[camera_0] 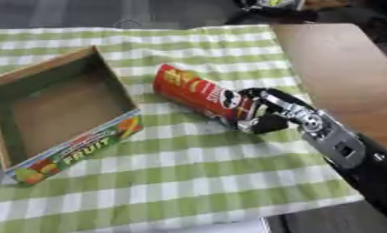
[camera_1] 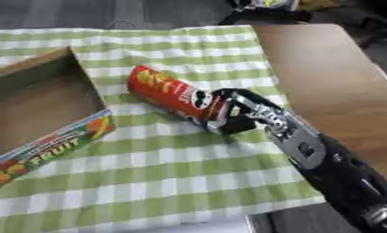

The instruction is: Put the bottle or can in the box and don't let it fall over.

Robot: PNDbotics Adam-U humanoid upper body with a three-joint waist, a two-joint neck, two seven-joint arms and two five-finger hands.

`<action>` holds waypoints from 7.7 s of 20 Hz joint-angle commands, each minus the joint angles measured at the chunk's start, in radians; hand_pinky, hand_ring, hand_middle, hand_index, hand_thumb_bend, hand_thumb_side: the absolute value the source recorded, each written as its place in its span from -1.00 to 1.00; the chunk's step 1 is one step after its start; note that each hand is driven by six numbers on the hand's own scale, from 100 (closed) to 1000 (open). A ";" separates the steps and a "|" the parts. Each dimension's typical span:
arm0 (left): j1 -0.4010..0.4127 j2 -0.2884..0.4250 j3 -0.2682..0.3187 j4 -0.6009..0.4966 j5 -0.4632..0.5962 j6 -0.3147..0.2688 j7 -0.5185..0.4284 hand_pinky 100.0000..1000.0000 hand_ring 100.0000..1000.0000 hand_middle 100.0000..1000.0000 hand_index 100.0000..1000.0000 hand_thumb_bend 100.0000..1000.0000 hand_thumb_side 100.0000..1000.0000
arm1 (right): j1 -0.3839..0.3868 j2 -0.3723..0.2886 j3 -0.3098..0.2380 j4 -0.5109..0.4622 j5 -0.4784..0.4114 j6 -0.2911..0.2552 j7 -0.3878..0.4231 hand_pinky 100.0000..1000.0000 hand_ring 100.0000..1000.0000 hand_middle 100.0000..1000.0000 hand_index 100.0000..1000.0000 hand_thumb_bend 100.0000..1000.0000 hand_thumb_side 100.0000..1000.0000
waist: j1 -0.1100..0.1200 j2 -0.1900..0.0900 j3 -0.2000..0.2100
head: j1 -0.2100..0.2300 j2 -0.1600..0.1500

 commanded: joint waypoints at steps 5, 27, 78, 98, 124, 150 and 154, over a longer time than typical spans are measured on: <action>-0.014 0.017 0.010 -0.019 0.002 -0.003 0.002 0.15 0.16 0.01 0.35 -1.00 0.30 | -0.001 -0.018 0.004 -0.008 -0.045 0.035 -0.007 -0.87 -0.55 -0.71 -0.07 -0.59 -1.00 | 0.014 0.007 0.003 | -0.005 -0.013; -0.016 0.020 0.011 -0.020 0.006 -0.005 0.004 0.14 0.16 0.01 0.35 -1.00 0.30 | -0.009 -0.055 -0.021 -0.105 -0.098 0.062 -0.104 -1.00 -0.84 -0.93 -0.26 -0.45 -1.00 | 0.014 0.005 -0.001 | -0.004 -0.012; -0.019 0.026 0.018 -0.023 0.002 -0.005 0.009 0.14 0.14 0.00 0.35 -1.00 0.28 | -0.026 -0.069 -0.068 -0.211 -0.230 0.072 -0.289 -1.00 -1.00 -1.00 -0.79 -0.32 -1.00 | 0.016 0.000 -0.001 | -0.001 -0.017; -0.018 0.028 0.020 -0.023 -0.004 -0.003 0.011 0.13 0.14 -0.01 0.35 -1.00 0.28 | -0.057 -0.065 -0.098 -0.288 -0.307 0.084 -0.375 -1.00 -1.00 -1.00 -0.80 -0.30 -1.00 | 0.016 -0.004 -0.004 | -0.001 -0.021; -0.021 0.035 0.027 -0.028 -0.017 -0.005 0.018 0.13 0.14 -0.01 0.35 -1.00 0.28 | -0.267 -0.046 -0.038 -0.419 -0.371 0.126 -0.298 -1.00 -1.00 -1.00 -0.80 -0.34 -1.00 | 0.001 -0.017 0.021 | -0.008 -0.020; -0.039 0.029 0.025 -0.041 -0.023 -0.006 0.023 0.13 0.14 -0.01 0.34 -1.00 0.28 | -0.494 0.239 0.126 0.040 -0.125 0.068 -0.205 -1.00 -1.00 -1.00 -0.77 -0.40 -1.00 | -0.011 -0.002 0.082 | -0.050 -0.028; -0.042 0.028 0.023 -0.041 -0.022 -0.006 0.025 0.13 0.14 -0.01 0.34 -1.00 0.28 | -0.515 0.276 0.141 0.119 -0.080 0.043 -0.196 -0.95 -0.89 -1.00 -0.55 -0.59 -1.00 | -0.010 0.001 0.088 | -0.055 -0.030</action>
